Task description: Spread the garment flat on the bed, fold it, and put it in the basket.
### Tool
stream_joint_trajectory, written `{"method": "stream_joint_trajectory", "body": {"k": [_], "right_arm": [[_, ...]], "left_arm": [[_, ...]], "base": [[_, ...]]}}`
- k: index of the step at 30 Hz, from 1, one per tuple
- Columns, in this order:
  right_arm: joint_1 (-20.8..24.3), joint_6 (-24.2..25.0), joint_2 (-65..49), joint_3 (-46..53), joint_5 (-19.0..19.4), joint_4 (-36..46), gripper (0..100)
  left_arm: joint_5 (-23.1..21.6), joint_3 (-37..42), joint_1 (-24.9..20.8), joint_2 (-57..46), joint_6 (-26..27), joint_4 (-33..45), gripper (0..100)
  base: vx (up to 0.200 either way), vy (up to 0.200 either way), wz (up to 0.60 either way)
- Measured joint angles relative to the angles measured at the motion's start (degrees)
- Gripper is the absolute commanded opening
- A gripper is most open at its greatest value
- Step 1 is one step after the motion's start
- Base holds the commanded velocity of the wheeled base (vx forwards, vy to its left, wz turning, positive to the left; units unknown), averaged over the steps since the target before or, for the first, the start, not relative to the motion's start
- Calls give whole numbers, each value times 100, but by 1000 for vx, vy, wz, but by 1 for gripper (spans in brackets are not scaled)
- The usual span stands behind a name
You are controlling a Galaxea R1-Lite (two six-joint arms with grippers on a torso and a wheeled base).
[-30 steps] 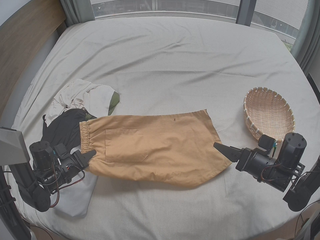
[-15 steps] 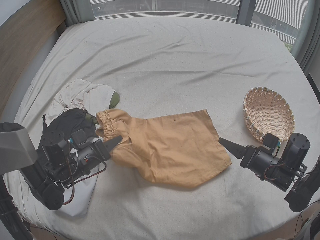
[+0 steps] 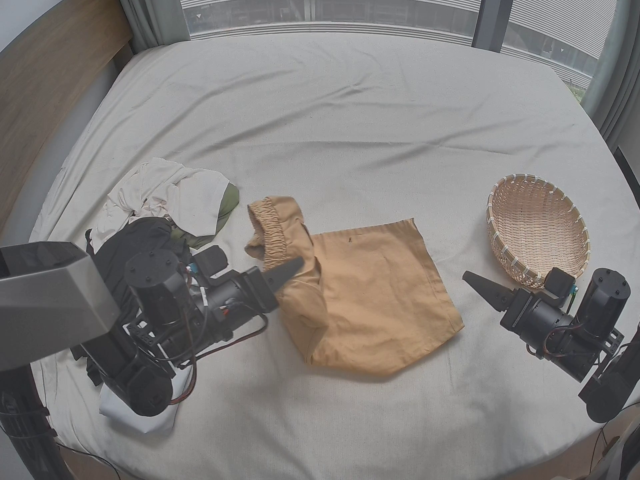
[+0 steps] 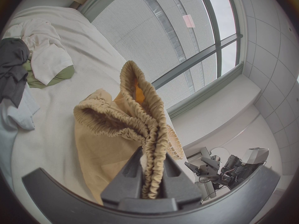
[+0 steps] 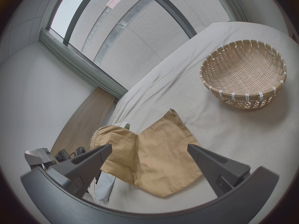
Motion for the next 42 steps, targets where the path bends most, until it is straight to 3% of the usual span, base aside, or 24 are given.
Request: {"method": "stream_joint_trajectory", "body": {"k": [11,28,29,37,42], "right_arm": [[-119,138,-26,133,0,2,100],[-119,182,-33,116,2,-2,100],[-119,182,-34,116,5,-4,100],[-118,182,-39,116,5,-6,100],[-116,179,-37,149,5,-2,100]], "left_arm": [[-22,-887,-618,662,-55,44,0],[-150,-1324,-795,1048,-55,202,0],[-145,-1351,-797,1056,-55,232,100],[-90,-1569,-866,1098,-44,482,100],[204,-1648,-905,1142,104,664,100]], "base": [[0,0,0],[0,0,0],[0,0,0],[0,0,0],[0,0,0]]}}
